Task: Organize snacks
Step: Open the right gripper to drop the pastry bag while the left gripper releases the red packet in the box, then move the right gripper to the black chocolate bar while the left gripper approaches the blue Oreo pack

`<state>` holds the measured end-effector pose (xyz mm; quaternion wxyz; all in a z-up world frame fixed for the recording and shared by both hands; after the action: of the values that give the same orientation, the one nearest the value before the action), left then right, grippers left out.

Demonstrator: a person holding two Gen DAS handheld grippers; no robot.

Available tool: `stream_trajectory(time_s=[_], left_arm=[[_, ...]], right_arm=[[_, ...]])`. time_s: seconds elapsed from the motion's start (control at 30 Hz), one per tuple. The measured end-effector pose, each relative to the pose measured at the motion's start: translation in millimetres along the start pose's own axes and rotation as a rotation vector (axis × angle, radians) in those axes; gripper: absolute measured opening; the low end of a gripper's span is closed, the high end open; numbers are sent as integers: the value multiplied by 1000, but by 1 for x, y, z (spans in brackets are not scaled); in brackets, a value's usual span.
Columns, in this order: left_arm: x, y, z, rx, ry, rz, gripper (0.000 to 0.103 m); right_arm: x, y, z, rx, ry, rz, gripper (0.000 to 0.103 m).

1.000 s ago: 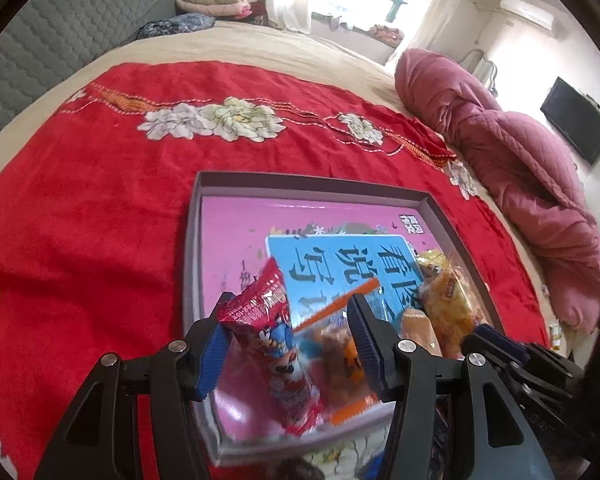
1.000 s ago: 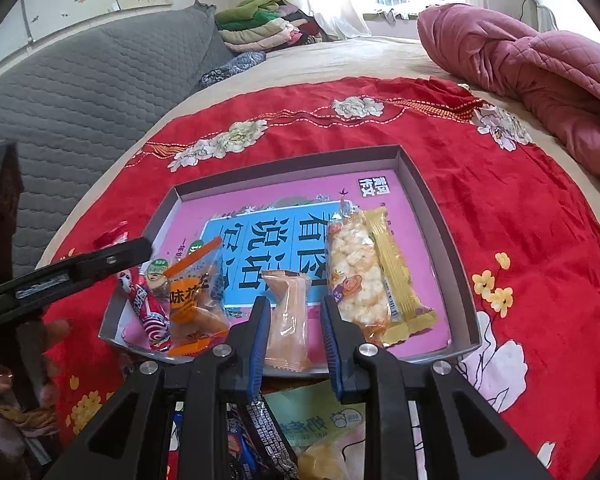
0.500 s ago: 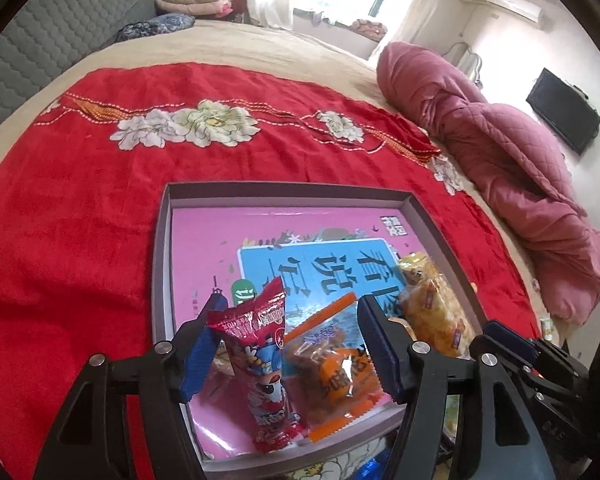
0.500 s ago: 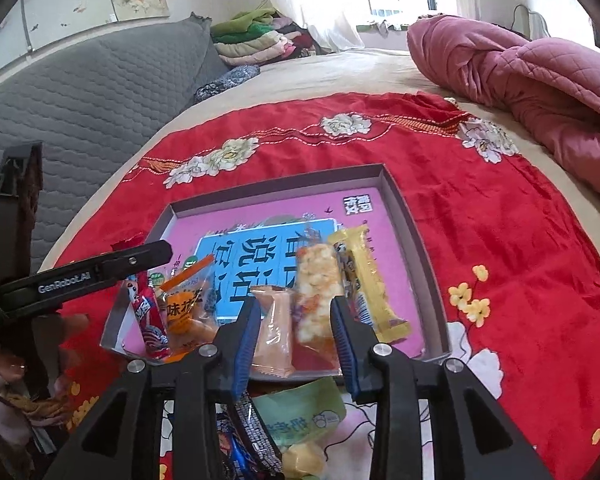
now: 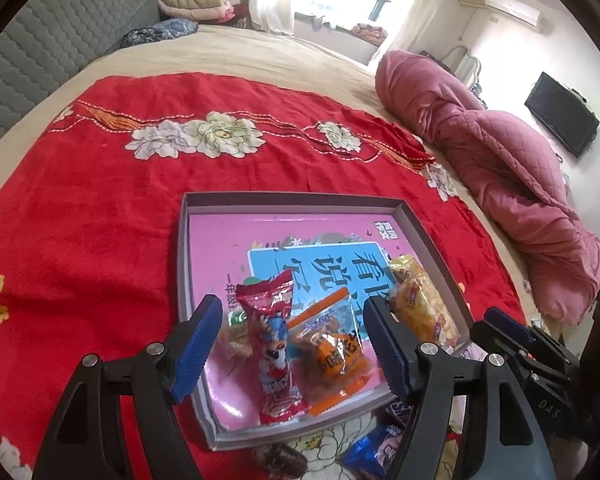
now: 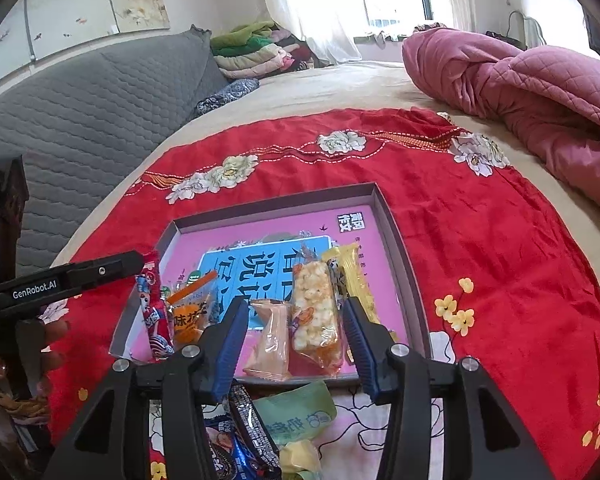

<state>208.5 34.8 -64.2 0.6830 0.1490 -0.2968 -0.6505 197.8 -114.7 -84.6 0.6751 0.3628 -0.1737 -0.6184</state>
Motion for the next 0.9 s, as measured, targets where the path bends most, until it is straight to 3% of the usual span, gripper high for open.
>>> stream_trajectory(time_s=[0.9], left_arm=[[-4, -31, 37, -11, 31, 14, 75]], right_arm=[[-10, -10, 25, -6, 33, 18, 50]])
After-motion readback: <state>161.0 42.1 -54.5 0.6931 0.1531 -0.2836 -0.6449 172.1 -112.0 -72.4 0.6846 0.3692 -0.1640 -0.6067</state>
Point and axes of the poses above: each gripper's, at about its wrist camera, not at the fingertips, and z roughly against the way its jaws point, x to its right, y to its top, the point moved 9 cm from there along -z, roughly the way its jaws point, and after that the axes turned 8 degrees about y, right-handed, at the moved point
